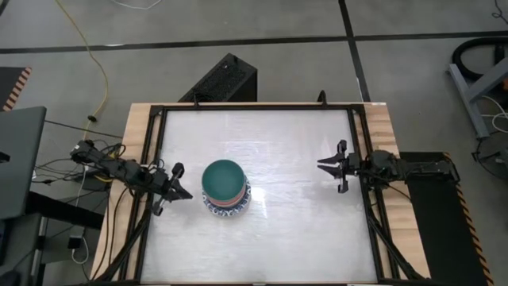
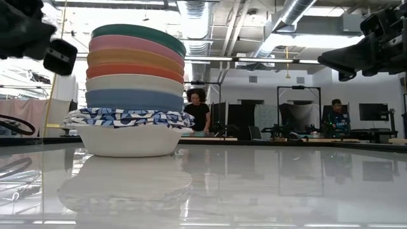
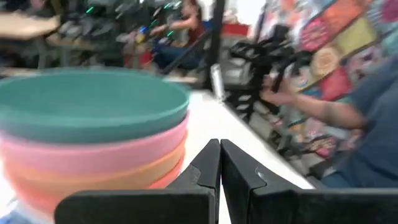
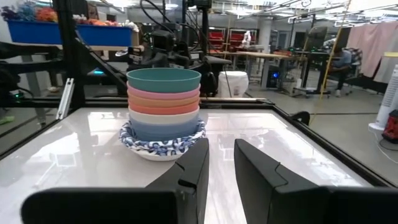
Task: Nest bowls inside each other
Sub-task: Return to Home Position
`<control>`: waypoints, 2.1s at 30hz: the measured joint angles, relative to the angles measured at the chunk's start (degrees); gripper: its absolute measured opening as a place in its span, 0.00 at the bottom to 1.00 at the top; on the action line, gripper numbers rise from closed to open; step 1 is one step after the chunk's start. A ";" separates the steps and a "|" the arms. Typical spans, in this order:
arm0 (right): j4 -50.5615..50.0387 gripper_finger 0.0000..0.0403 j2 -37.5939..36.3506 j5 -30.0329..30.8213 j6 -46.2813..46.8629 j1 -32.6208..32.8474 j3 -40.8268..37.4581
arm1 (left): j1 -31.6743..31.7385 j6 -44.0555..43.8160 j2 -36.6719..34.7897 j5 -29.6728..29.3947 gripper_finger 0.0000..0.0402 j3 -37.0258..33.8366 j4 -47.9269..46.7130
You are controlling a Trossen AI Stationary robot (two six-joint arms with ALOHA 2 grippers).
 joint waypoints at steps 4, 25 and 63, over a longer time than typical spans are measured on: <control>0.00 0.24 0.00 -0.02 0.00 0.07 -0.02 | 0.02 -1.30 0.14 -6.85 0.00 0.10 -2.67; 0.10 0.24 0.00 0.00 0.02 0.07 -0.04 | 10.91 13.72 0.90 1.71 0.00 0.13 -4.06; 0.11 0.24 0.00 -0.02 0.02 0.09 -0.07 | 13.07 0.87 0.90 0.07 0.00 0.13 -3.88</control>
